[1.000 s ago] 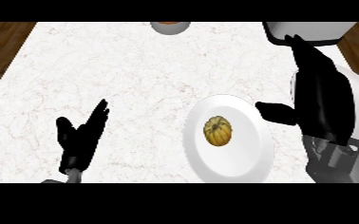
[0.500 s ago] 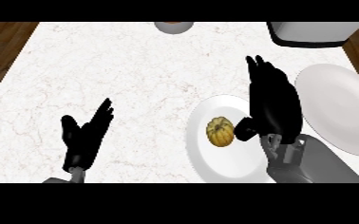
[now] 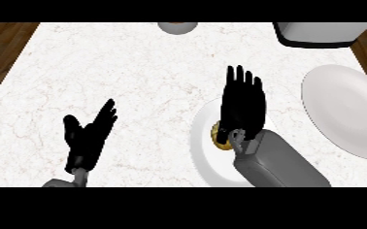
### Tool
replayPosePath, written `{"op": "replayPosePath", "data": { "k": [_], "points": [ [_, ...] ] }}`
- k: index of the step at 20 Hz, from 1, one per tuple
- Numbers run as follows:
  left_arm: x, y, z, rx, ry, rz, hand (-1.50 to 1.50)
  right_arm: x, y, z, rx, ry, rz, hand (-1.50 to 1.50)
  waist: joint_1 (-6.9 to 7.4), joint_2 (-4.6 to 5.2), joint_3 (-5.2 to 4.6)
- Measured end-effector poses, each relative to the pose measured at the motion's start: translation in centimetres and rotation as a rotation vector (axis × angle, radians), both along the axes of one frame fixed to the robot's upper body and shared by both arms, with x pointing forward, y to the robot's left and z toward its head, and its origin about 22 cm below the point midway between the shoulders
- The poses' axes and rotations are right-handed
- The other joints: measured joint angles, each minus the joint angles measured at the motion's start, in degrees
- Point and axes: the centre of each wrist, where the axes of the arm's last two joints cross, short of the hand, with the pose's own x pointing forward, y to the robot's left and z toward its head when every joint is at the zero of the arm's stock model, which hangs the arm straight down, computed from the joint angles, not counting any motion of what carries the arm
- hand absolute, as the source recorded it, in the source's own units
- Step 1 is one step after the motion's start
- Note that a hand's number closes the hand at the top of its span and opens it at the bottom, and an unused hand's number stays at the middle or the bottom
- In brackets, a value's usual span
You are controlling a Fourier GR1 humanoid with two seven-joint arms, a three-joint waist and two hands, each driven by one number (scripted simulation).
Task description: Pick the squash from the plate and place it in the plate
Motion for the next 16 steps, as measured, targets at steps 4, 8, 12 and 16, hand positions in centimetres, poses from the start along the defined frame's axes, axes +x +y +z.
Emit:
{"op": "replayPosePath", "data": {
  "k": [4,8,12,16],
  "points": [
    [-0.1,-0.1,0.1,-0.009,0.002,-0.002,0.0,0.9,0.9,-1.3,-0.011,0.061,-0.036,-1.5,-0.01,0.05,0.03],
    [0.0,0.2,0.1,-0.007,0.008,0.0,0.0,0.9,1.9,-2.5,0.004,0.116,-0.051,-1.5,-0.11,0.08,0.08],
    [0.2,0.2,0.3,-0.002,0.012,-0.006,0.0,0.4,2.6,-3.9,-0.007,0.146,-0.052,-1.5,0.01,0.11,0.1],
    [0.2,-0.3,0.1,-0.002,0.009,-0.004,0.0,0.4,2.8,-5.0,-0.036,0.156,-0.064,-1.5,-0.01,0.12,0.13]
  ]
}}
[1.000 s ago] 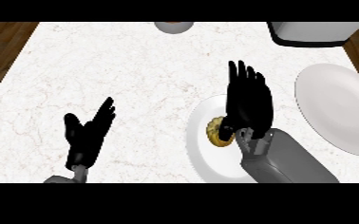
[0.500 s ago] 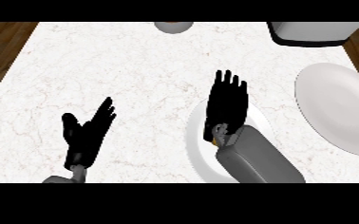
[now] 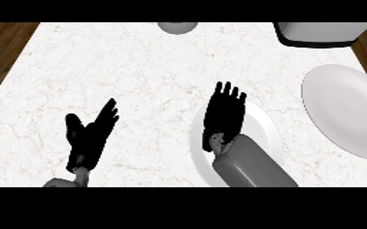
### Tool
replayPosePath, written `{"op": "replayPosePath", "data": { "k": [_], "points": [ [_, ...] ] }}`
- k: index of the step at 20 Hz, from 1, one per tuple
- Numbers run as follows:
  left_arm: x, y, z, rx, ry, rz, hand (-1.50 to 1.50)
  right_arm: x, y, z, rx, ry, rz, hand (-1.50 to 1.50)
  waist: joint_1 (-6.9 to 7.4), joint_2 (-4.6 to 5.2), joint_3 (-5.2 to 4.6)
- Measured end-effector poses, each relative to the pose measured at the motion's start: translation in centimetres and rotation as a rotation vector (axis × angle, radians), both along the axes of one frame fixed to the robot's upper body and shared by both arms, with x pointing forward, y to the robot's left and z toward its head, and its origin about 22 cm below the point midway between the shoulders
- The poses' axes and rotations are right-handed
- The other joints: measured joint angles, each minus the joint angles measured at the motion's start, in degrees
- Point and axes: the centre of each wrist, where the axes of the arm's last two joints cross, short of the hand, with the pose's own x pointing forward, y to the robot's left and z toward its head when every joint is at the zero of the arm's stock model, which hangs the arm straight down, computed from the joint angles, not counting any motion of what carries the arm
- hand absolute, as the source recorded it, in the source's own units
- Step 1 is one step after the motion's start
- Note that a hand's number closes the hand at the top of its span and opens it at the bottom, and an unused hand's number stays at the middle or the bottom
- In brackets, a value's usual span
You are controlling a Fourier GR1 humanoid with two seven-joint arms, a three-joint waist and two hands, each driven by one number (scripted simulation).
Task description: Pick the squash from the plate and place it in the plate
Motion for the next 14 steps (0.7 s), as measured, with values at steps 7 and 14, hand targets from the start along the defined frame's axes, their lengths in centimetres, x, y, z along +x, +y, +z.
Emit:
{"op": "replayPosePath", "data": {
  "k": [7,14],
  "points": [
    [-0.4,0.8,-0.2,-0.005,-0.015,0.003,0.0,0.5,-0.6,-1.6,-0.07,0.025,-0.037,-1.5,-0.19,-0.12,-0.01],
    [-0.1,0.3,-0.2,0.003,-0.016,0.007,0.0,0.4,-1.0,-2.5,-0.08,0.059,-0.051,-1.5,-0.28,-0.16,0.03]
  ]
}}
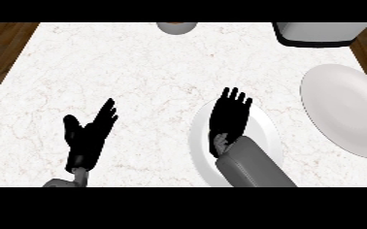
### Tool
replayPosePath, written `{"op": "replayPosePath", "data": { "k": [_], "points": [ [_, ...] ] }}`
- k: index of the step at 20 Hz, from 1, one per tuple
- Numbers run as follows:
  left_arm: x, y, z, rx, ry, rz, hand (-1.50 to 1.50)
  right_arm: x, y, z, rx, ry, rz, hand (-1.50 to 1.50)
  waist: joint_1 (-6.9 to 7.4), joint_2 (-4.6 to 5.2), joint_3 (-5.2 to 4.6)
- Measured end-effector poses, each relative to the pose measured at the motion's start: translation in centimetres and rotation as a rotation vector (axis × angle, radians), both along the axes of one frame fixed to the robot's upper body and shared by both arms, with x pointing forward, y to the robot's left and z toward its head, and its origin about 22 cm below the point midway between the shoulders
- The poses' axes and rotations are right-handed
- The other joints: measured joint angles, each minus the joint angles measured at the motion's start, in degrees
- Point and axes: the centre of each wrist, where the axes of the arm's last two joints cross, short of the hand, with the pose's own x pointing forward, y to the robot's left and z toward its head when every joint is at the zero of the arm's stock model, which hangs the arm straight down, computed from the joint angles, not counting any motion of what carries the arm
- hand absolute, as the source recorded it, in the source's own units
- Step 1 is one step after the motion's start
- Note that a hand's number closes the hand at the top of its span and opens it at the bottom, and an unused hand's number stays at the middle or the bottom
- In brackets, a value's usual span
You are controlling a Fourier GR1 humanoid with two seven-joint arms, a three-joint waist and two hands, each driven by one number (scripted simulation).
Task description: Pick the squash from the plate and place it in the plate
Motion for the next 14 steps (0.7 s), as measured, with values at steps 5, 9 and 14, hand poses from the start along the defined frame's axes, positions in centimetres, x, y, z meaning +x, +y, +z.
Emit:
{"op": "replayPosePath", "data": {
  "k": [5,9,14],
  "points": [
    [-0.2,0.4,0.0,-0.003,0.012,0.002,0.0,-0.2,-0.6,-1.2,0.008,0.058,-0.014,1.5,0.12,-0.13,-0.09],
    [-0.2,-0.5,-0.1,-0.011,0.003,-0.001,0.0,-0.3,-0.7,-1.8,-0.011,0.105,0.029,1.5,0.06,-0.19,-0.1],
    [0.0,-0.3,0.0,-0.012,0.007,-0.001,0.0,-0.2,-0.7,-2.0,-0.059,0.112,0.06,1.5,0.01,-0.19,-0.13]
  ]
}}
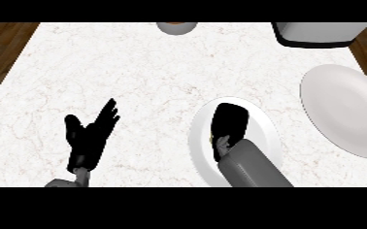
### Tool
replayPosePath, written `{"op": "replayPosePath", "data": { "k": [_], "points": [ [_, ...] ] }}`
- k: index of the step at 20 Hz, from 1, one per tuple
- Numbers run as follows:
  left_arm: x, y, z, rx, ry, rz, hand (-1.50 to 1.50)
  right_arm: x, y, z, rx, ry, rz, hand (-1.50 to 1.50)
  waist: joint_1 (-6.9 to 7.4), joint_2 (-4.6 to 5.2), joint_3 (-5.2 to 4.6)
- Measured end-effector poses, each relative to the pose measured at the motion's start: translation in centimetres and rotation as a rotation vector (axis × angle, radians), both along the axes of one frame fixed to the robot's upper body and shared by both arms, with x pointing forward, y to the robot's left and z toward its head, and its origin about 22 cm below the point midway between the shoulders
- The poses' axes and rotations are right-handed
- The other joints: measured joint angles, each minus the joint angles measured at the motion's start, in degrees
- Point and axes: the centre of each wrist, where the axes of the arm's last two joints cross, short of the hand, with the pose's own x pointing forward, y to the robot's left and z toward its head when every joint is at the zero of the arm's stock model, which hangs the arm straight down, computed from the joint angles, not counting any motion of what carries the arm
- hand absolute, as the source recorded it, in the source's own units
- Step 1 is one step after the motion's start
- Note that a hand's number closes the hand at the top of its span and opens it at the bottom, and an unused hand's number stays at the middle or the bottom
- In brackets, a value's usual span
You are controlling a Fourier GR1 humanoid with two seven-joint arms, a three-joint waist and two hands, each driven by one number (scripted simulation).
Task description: Pick the squash from the plate and place it in the plate
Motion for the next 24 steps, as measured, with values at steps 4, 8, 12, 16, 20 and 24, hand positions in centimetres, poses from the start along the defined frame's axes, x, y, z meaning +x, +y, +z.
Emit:
{"op": "replayPosePath", "data": {
  "k": [4,8,12,16,20,24],
  "points": [
    [-0.2,0.0,0.1,0.001,-0.002,-0.001,0.0,1.6,-0.8,0.4,-0.029,-0.034,-0.044,1.5,0.28,0.29,0.08],
    [0.0,-0.2,0.2,0.002,-0.017,-0.005,0.0,5.3,-3.3,3.2,0.062,-0.167,-0.235,1.5,0.7,1.08,0.28],
    [0.2,-0.1,0.5,0.002,-0.028,-0.019,0.0,8.1,-5.8,6.6,0.123,-0.401,-0.373,1.5,1.54,1.59,0.3],
    [0.4,-0.8,0.6,-0.002,-0.035,-0.042,0.0,10.0,-7.5,9.6,0.069,-0.653,-0.428,1.5,2.7,1.92,0.2],
    [0.5,-1.0,0.7,0.0,-0.042,-0.051,0.0,11.2,-8.9,11.6,0.004,-0.846,-0.482,1.5,3.45,2.09,0.2],
    [0.5,-0.9,0.6,0.0,-0.037,-0.053,0.0,11.8,-10.4,12.9,-0.027,-1.008,-0.544,1.5,3.41,2.08,0.24]
  ]
}}
